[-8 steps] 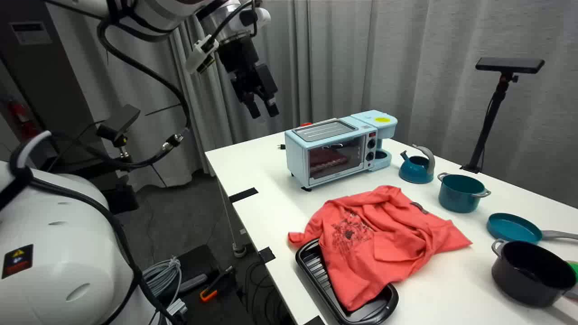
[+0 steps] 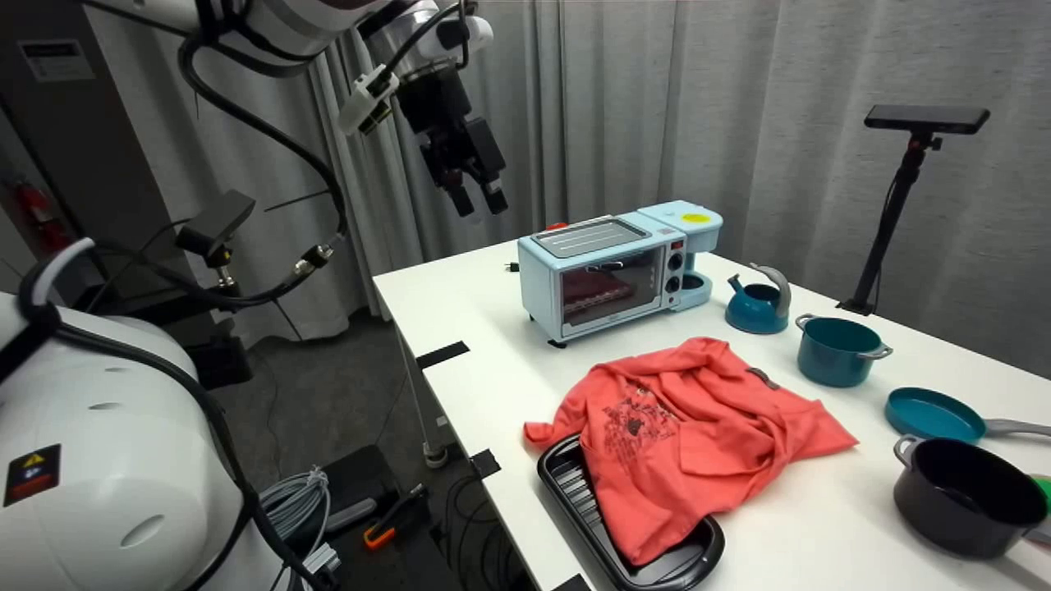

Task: Fold the sweatshirt

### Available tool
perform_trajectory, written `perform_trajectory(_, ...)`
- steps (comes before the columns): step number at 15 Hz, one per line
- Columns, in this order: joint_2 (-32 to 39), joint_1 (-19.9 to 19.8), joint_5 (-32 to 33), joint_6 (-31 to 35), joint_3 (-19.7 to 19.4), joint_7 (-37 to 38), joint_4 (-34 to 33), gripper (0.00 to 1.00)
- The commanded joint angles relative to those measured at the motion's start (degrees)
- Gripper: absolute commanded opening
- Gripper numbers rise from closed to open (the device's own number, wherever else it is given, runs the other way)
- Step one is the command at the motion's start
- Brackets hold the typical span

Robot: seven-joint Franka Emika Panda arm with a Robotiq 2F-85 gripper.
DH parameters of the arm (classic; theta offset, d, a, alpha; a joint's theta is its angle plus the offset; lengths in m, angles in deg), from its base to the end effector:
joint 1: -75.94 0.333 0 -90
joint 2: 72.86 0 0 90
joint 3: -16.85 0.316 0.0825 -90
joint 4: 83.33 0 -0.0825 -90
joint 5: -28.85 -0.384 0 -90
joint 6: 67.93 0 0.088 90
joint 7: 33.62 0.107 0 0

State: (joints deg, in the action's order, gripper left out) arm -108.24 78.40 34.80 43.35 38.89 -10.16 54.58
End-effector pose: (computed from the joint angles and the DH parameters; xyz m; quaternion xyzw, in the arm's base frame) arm 0.3498 0.1708 0.5269 0.9858 -0.0012 0.1118 0.1252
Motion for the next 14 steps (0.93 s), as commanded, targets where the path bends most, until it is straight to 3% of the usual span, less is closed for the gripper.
perform_trajectory(1, 1.26, 1.36, 1.15, 1.53, -1.26, 0.61, 0.22, 1.0)
perform_trajectory(7, 10.58, 1.16, -0.94, 10.76, -4.05, 0.08, 2.38, 1.0)
perform_trajectory(14, 24.54, 1.56, -0.54, 21.59, -4.78, 2.52, 4.65, 1.0)
